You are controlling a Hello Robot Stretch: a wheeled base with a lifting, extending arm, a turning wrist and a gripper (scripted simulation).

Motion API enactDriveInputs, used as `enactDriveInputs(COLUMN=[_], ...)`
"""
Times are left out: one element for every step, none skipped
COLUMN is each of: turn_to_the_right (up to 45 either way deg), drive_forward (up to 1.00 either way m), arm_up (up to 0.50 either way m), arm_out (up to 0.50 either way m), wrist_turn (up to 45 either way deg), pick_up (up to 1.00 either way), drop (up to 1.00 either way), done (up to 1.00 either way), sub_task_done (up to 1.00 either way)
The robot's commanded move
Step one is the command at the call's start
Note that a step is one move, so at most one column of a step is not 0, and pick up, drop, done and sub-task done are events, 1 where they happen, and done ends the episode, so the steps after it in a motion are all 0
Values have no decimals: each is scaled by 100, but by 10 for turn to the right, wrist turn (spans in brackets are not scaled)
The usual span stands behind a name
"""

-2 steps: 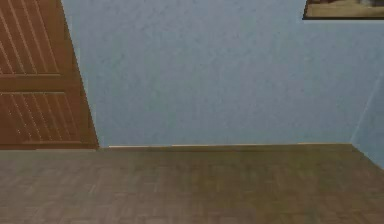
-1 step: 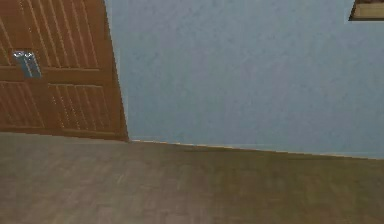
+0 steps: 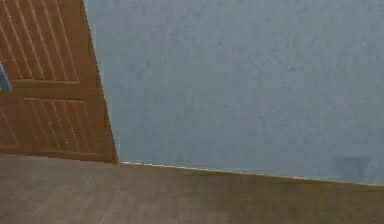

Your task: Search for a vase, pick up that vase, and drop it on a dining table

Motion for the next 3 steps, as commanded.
enactDriveInputs(turn_to_the_right=[-450, -420, 0], drive_forward=[0, 0, 55], arm_up=[0, 0, 0], arm_out=[0, 0, 0], wrist_turn=[0, 0, 0], pick_up=[0, 0, 0], drop=[0, 0, 0], done=[0, 0, 0], sub_task_done=[0, 0, 0])
